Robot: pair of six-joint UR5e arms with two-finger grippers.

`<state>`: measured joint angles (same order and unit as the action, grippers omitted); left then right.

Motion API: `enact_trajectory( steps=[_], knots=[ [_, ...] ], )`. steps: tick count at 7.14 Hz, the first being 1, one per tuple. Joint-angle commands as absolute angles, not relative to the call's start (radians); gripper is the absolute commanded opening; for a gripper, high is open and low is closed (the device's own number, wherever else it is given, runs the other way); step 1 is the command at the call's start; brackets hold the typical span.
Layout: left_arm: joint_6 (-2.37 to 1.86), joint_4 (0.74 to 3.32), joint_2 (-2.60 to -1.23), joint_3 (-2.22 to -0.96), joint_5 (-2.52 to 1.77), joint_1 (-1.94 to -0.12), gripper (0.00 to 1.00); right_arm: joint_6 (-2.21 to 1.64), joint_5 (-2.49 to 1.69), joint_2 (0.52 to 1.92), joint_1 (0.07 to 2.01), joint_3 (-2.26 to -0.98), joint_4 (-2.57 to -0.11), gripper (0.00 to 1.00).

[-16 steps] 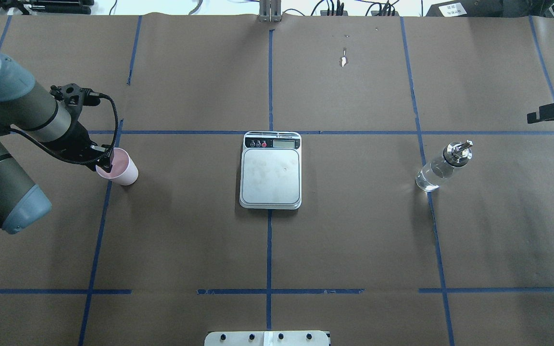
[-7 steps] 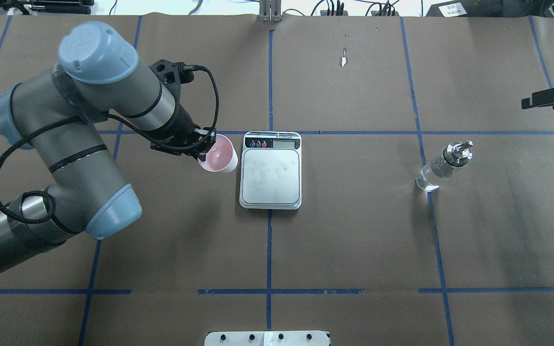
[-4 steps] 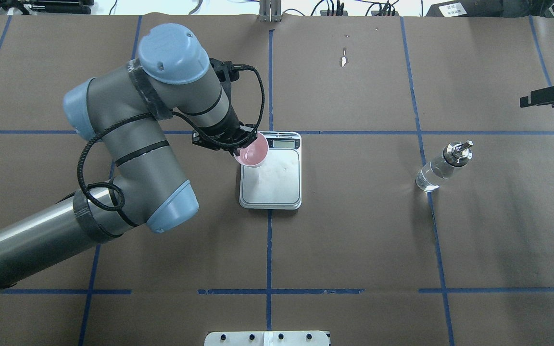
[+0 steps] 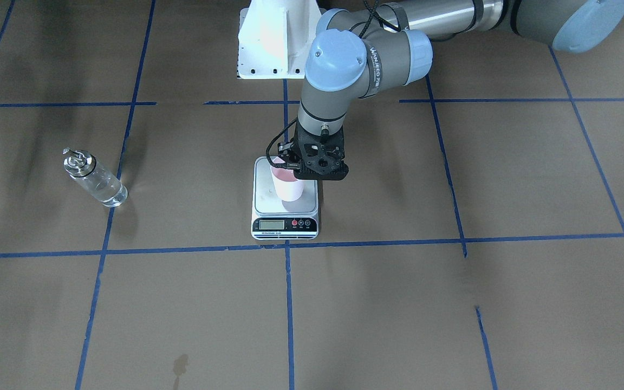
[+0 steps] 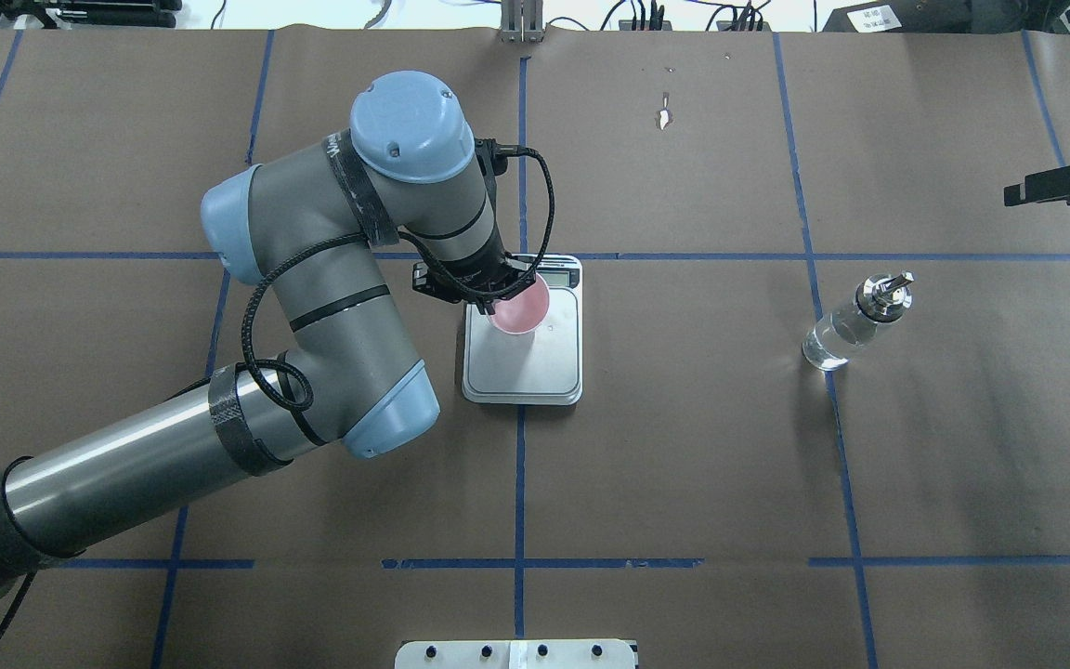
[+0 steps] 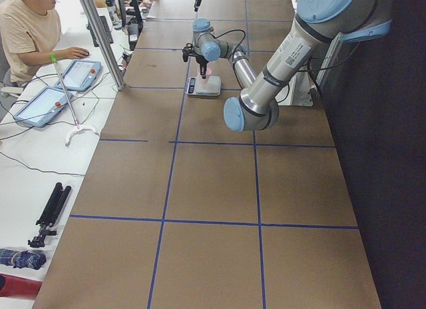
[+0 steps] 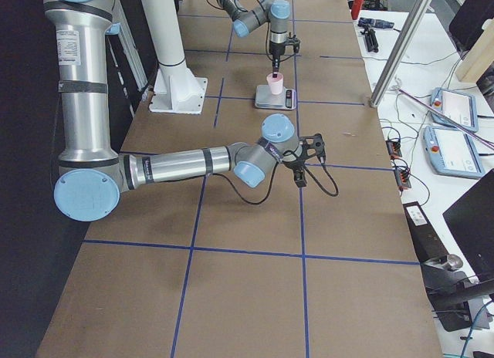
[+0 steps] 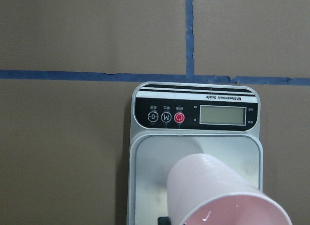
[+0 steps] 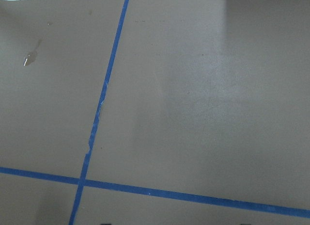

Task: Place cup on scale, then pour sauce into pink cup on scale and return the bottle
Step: 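Carry the pink cup with the left gripper over the scale, then lower the pink cup onto the scale and open the left gripper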

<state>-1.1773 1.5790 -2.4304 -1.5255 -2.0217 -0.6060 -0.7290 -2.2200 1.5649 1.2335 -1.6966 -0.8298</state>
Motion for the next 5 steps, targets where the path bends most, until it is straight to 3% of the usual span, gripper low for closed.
enact_trajectory(
  steps=[1,2,3,4,5],
  knots=[
    [-1.186,1.580,-2.431,-1.520,-2.026,-0.592,0.00,-0.729,-2.221,1.566,1.235,-1.698,-0.830,0.93],
    [-1.186,1.580,-2.431,-1.516,-2.026,-0.591,0.07,-0.727,-2.221,1.566,1.235,-1.697,-0.830,0.93],
    [-1.186,1.580,-2.431,-1.514,-2.026,-0.591,0.20,-0.727,-2.221,1.566,1.233,-1.697,-0.830,0.94],
    [-1.184,1.580,-2.431,-1.514,-2.025,-0.591,0.66,-0.727,-2.221,1.566,1.233,-1.697,-0.830,0.94],
    [-1.184,1.582,-2.431,-1.516,-2.026,-0.591,0.69,-0.727,-2.220,1.566,1.233,-1.697,-0.830,0.94]
  ],
)
